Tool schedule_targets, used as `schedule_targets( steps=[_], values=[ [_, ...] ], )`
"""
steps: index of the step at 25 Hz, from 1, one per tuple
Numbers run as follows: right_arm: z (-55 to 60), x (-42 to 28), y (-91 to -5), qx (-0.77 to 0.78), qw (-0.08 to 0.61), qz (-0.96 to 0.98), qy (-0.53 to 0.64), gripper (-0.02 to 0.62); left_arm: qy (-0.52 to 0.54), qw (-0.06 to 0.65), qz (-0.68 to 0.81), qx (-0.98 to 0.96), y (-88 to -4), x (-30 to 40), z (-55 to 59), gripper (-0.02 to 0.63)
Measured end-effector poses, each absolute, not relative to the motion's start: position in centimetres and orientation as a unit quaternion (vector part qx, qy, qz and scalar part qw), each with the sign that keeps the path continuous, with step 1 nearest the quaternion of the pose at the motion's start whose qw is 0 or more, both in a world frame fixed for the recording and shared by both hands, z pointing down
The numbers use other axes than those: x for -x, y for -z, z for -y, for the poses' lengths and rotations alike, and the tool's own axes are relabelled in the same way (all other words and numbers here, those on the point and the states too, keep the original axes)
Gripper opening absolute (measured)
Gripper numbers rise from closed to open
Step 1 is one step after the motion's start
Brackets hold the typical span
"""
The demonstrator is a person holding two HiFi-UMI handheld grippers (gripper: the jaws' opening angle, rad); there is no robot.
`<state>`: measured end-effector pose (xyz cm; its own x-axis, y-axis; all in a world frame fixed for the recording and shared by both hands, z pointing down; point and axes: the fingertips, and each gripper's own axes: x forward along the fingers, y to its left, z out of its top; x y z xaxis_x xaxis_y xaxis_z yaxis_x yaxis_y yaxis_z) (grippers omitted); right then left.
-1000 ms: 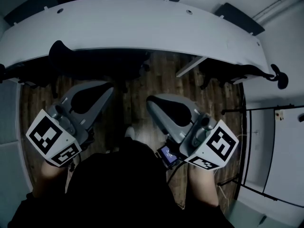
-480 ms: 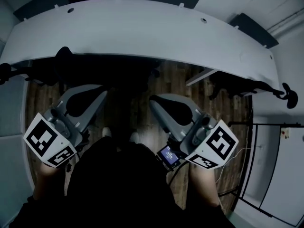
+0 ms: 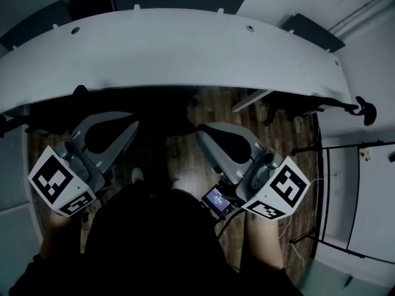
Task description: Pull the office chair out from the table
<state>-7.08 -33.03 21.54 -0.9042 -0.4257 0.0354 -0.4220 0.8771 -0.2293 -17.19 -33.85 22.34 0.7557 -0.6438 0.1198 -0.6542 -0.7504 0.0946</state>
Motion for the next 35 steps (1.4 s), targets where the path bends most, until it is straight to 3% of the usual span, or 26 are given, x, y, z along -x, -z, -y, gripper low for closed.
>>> schedule_targets(
  steps=[22, 35],
  values=[
    [32.9, 16.3, -23.6, 0.299, -0.028, -0.948, 0.108, 0.0, -0.136, 0.039, 0.169, -0.975, -29.1, 24.5, 33.3, 0.003],
    [34.5, 16.3, -26.9, 0.27, -0.089, -0.951, 0.119, 0.002, -0.238, -0.003, 0.147, -0.96, -33.0, 24.3, 33.7, 0.003]
  ],
)
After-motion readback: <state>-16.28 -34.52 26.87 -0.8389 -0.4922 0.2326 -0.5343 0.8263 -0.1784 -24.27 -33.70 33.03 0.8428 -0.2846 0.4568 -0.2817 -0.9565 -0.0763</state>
